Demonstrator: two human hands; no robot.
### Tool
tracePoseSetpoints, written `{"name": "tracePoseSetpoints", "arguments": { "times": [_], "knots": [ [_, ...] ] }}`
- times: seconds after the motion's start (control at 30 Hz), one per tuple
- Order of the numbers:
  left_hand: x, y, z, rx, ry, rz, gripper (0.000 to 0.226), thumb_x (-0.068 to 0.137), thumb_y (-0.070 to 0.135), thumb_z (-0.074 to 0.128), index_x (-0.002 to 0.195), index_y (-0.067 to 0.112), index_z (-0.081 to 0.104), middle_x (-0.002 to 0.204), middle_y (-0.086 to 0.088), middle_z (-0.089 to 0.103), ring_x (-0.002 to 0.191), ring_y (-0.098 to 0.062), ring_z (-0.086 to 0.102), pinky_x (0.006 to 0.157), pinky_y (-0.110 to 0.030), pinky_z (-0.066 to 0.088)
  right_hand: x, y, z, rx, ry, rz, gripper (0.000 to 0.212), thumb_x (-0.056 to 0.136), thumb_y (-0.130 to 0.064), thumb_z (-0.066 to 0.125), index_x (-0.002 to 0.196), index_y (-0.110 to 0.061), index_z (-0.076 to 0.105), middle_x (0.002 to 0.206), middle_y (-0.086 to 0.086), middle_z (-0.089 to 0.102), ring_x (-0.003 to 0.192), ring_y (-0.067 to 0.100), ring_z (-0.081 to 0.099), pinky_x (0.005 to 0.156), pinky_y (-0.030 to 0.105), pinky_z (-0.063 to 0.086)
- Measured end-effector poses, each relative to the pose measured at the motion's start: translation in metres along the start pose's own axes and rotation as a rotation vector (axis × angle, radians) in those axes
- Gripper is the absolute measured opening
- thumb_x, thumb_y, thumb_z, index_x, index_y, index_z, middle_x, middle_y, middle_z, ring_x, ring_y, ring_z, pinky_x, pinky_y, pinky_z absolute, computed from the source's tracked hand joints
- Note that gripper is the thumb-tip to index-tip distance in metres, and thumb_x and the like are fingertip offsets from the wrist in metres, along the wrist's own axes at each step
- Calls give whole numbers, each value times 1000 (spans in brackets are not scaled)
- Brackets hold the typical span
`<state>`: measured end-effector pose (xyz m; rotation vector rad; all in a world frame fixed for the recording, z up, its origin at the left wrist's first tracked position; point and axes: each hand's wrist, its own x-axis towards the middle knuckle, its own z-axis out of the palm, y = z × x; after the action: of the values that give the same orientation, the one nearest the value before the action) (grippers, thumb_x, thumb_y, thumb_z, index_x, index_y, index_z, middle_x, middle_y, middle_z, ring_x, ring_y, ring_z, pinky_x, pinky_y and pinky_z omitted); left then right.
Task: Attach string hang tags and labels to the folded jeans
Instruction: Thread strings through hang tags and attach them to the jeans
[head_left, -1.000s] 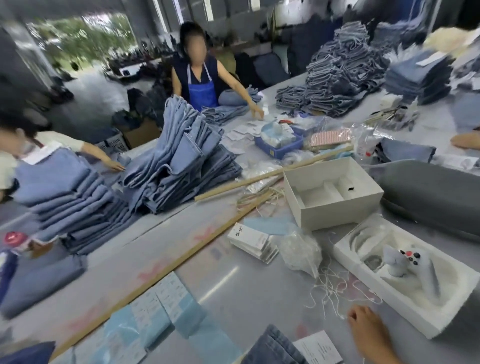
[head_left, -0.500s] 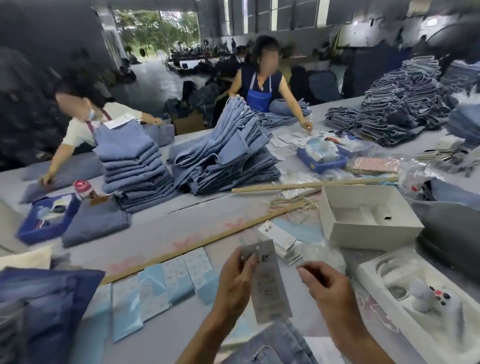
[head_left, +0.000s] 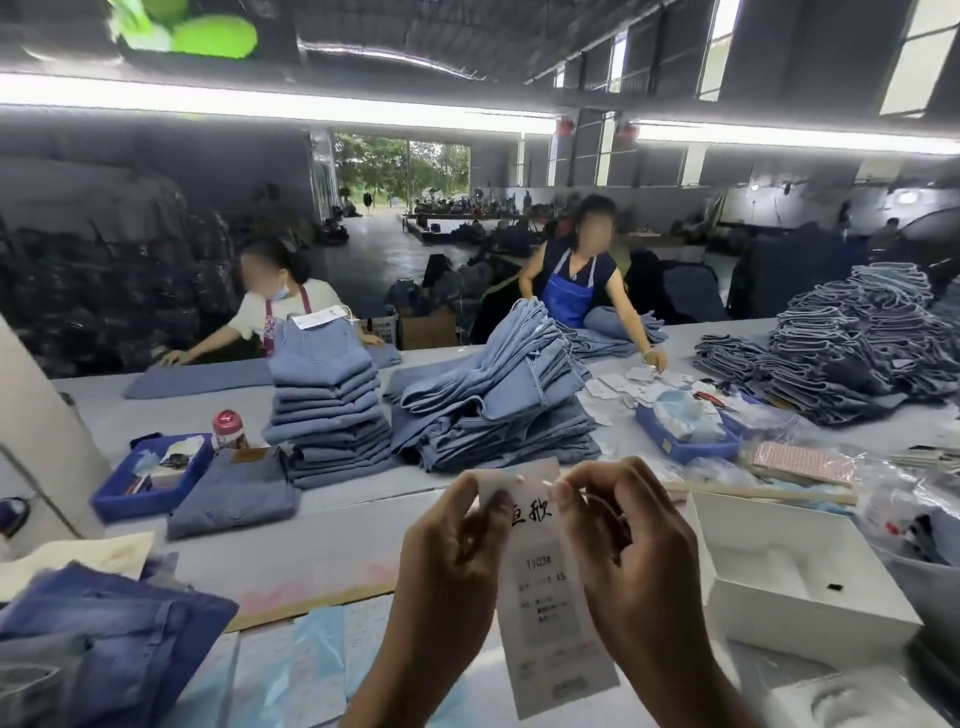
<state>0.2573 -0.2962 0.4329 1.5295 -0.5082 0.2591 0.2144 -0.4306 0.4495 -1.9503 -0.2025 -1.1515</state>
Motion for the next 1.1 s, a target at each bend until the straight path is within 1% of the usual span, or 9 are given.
{"name": "tracePoseSetpoints", "arguments": {
  "times": [0.1, 0.2, 0.33, 0.43, 0.63, 0.83, 0.9, 1.0, 1.1],
  "knots": [
    [-8, 14, -9, 31, -29, 36, 15, 97, 44, 57, 98, 31, 65, 82, -2, 77, 73, -17, 75, 61, -41, 60, -1, -8, 7, -59, -31, -56, 4, 96, -25, 61, 93, -23, 62, 88, -13, 58, 82, 0, 63, 67, 7, 44],
    [-11, 28, -21, -15, -9, 63, 26, 89, 53, 55, 107, 38, 66, 85, -3, 77, 75, -27, 74, 68, -55, 58, 0, -17, 15, -71, -43, -94, 12, 99, -34, 55, 94, -24, 61, 89, -12, 57, 83, -3, 59, 68, 4, 39],
    [-14, 38, -31, -19, 28, 82, 24, 88, 52, 56, 105, 39, 67, 87, 1, 78, 75, -18, 75, 67, -48, 60, 1, -29, 23, -68, -43, -123, 16, 100, -36, 51, 96, -24, 61, 89, -12, 56, 83, -3, 58, 68, 3, 38],
    [-22, 35, -36, -19, 38, 59, 13, 93, 41, 59, 103, 39, 67, 88, 0, 78, 77, -20, 75, 67, -45, 60, -6, -33, 26, -64, -59, -120, 15, 101, -36, 51, 97, -24, 60, 91, -13, 55, 84, -2, 58, 68, 6, 39],
    [-36, 28, -46, 45, 61, 32, 13, 97, 35, 53, 102, 34, 65, 85, 3, 77, 72, -14, 74, 59, -22, 52, -22, -38, 30, -45, -109, -72, 16, 101, -36, 50, 98, -24, 60, 94, -14, 55, 86, 4, 63, 66, 28, 53],
    [-39, 24, -48, 101, 111, 18, 16, 95, 40, 52, 98, 28, 63, 77, 13, 75, 63, -6, 69, 53, -14, 47, -29, -42, 28, -80, -146, -81, 7, 99, -31, 57, 101, -27, 61, 93, -13, 50, 77, -2, 53, 63, 6, 36],
    [-40, 23, -48, 94, 101, 28, 14, 96, 42, 52, 98, 33, 63, 78, 11, 75, 64, -7, 70, 54, -15, 47, -28, -42, 29, -52, -135, -81, 5, 98, -30, 58, 99, -26, 62, 93, -13, 51, 79, 1, 56, 65, 10, 40],
    [-41, 23, -48, 69, 78, 25, 14, 96, 43, 52, 101, 36, 64, 83, 6, 76, 71, -12, 72, 57, -21, 50, -25, -43, 29, -27, -107, -99, 5, 98, -25, 59, 97, -23, 63, 95, -11, 54, 84, 11, 63, 65, 29, 52],
    [-44, 25, -47, 24, 48, 33, 16, 98, 40, 52, 108, 37, 65, 88, 4, 77, 77, -15, 74, 61, -25, 54, -23, -45, 30, -34, -67, -129, 6, 97, -21, 61, 95, -19, 65, 94, -10, 56, 86, 12, 63, 68, 32, 52]
  ]
}}
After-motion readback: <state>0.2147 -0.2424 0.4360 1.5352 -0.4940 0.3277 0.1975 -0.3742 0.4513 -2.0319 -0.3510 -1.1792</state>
